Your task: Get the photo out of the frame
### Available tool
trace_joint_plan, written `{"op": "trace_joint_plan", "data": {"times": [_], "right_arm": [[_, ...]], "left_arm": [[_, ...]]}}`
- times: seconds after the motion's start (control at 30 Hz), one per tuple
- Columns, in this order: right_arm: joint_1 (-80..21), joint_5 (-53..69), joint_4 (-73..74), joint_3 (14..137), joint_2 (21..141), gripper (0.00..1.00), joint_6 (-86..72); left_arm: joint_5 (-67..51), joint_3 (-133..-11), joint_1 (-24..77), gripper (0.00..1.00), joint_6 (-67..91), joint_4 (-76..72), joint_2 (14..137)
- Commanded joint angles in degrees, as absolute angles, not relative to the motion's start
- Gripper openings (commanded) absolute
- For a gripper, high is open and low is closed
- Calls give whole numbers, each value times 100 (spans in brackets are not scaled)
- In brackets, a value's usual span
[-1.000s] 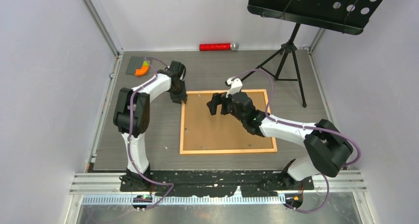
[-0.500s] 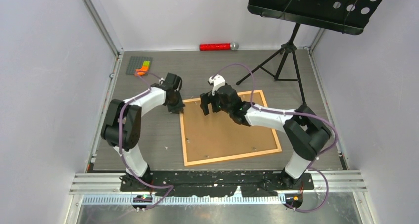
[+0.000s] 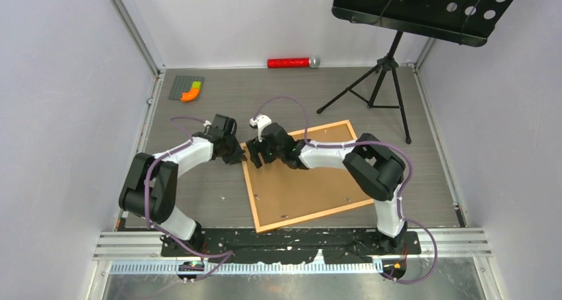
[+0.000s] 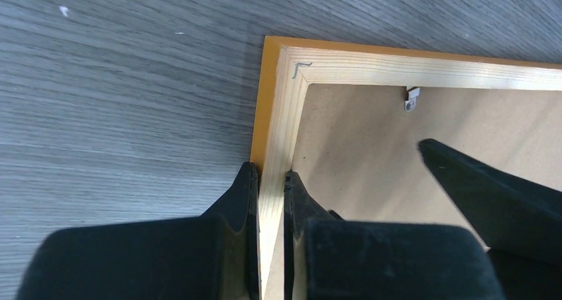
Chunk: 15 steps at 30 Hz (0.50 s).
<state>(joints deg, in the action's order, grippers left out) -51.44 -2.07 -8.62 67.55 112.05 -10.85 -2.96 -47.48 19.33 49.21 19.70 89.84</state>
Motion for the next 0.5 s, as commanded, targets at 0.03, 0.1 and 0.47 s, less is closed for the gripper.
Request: {"op": "trace_joint_plan", "data": {"times": [0.03, 0.1, 0.47], "right_arm": [[-5255, -981, -781, 7251, 11476, 69, -1285], [-5263, -1247, -774, 7308, 11570, 64, -1336], [-5278, -1952, -1049, 7277, 11720, 52, -1119]], "left_arm": [[-681, -4250, 2065, 0, 5229, 2426, 9360], [-685, -4228, 2073, 0, 5238, 2432, 9325], [-589, -4371, 2090, 0, 5063, 2731, 9179]]}}
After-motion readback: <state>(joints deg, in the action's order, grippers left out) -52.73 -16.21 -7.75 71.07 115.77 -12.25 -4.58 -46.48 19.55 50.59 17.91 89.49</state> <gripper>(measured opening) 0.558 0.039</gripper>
